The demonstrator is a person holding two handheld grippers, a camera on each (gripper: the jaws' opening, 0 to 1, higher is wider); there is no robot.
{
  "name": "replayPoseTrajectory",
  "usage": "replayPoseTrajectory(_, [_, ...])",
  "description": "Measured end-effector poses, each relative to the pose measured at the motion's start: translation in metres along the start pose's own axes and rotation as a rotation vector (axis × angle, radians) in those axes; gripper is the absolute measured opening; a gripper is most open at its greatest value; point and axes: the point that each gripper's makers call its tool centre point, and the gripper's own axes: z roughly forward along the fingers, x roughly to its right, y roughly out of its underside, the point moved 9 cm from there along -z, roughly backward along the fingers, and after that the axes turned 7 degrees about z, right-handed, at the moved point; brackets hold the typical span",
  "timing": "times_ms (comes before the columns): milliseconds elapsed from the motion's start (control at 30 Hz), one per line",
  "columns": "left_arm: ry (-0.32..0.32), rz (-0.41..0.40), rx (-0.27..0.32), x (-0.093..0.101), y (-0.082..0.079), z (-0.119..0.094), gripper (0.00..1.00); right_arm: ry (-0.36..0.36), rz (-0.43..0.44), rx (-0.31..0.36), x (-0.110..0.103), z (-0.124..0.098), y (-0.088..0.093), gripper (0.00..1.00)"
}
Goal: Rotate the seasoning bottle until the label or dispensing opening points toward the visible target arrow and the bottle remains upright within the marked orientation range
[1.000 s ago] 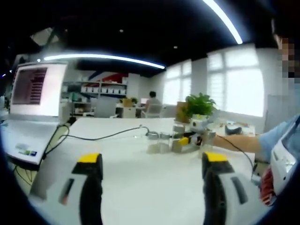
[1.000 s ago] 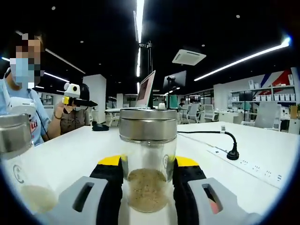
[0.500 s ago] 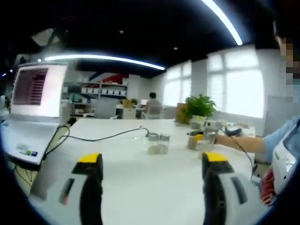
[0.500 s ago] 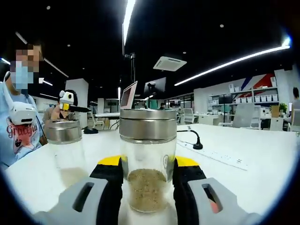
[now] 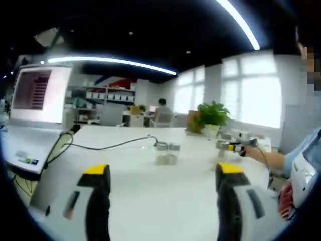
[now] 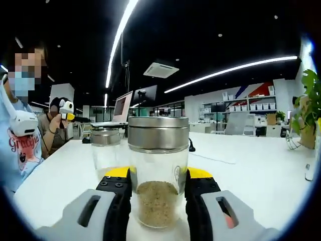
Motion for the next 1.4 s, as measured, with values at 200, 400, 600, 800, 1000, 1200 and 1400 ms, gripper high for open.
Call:
replayPoseTrajectory(200, [-0.003,0.002,-0.004,0.0,0.0,0.002,0.92,-0.014,0.018,0.017,-0.042,-0.021,0.006,0.4])
replayPoseTrajectory(400, [0.007,0.001,-0.008,0.004,0.0,0.004,0.92,-0.083,0.031,0.026,-0.086,-0.02,-0.002,0.4])
replayPoseTrajectory(600, [0.043,-0.023,0.026,0.01,-0.004,0.001,0.92,-0.122,0.035,0.041,-0.133,-0.003,-0.007,0.4])
replayPoseTrajectory(800, [0.065,-0.018,0.032,0.016,-0.005,0.001,0.92,-0.155,0.061,0.062,-0.161,0.019,-0.005,0.4])
replayPoseTrajectory(1000, [0.066,-0.012,0.023,0.016,-0.003,0.001,0.92,-0.073,0.077,0.04,-0.17,0.049,0.009,0.4])
replayPoseTrajectory(1200, [0.044,-0.008,0.035,0.01,-0.005,-0.005,0.92,-0.069,0.036,-0.003,-0.176,0.079,0.017,0.4])
replayPoseTrajectory(1400, [0.036,-0.018,0.049,0.004,-0.007,-0.008,0.92,-0.059,0.009,-0.006,-0.177,0.121,0.007,0.4])
